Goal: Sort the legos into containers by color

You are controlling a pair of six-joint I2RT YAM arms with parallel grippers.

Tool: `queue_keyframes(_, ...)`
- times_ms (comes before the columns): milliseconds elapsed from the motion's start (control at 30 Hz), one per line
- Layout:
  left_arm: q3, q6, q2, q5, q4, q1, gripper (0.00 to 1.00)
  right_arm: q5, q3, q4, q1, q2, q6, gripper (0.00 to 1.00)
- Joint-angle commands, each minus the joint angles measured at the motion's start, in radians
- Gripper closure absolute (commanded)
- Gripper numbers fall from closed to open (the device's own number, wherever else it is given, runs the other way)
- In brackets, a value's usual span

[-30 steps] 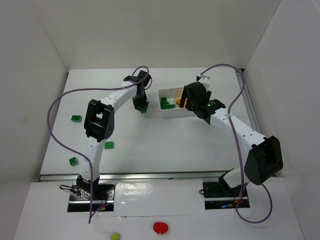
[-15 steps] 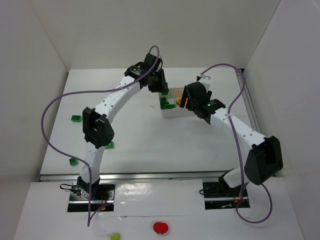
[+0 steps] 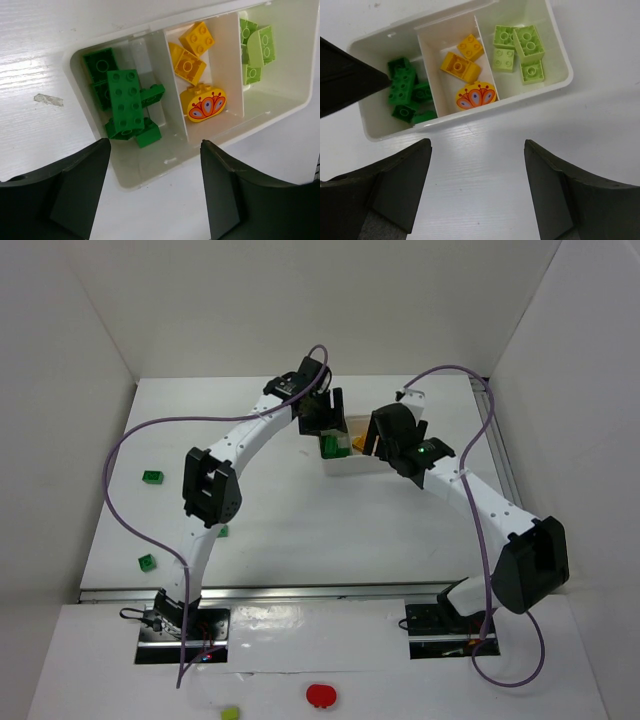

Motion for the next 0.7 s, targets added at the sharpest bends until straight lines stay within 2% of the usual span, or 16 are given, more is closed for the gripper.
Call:
queue_keyframes(0, 0.018, 0.036, -0.092, -0.005, 0.002, 0.002, 0.18, -0.003, 0.097, 0.008, 0.032, 0.008, -0.048, 0.18)
queue_keyframes(67, -0.019, 0.052, -0.162, -0.047, 0.002, 0.002, 0.18, -0.003, 0.175, 0.02, 0.075, 0.065, -0.099, 0.18)
queue_keyframes(167, -0.133, 0.061, -0.245, -0.096, -0.007, 0.063, 0.18, -0.071, 0.264, 0.02, 0.1, 0.181, -0.125, 0.18)
queue_keyframes(333, -0.396, 0.038, -0.443, -0.139, -0.017, 0.239, 0.18, -0.257, 0.347, 0.067, 0.1, 0.322, -0.125, 0.16)
queue_keyframes(367, -0.47, 0.038, -0.466, -0.139, -0.017, 0.306, 0.18, -0.266, 0.361, 0.068, 0.1, 0.367, -0.125, 0.16)
queue_keyframes(567, -0.638, -0.026, -0.557, -0.186, -0.061, 0.541, 0.21, -0.386, 0.465, 0.055, 0.1, 0.493, -0.157, 0.16)
queue_keyframes(667, -0.707, -0.057, -0.606, -0.219, -0.077, 0.581, 0.21, -0.464, 0.526, 0.046, 0.1, 0.577, -0.157, 0.16)
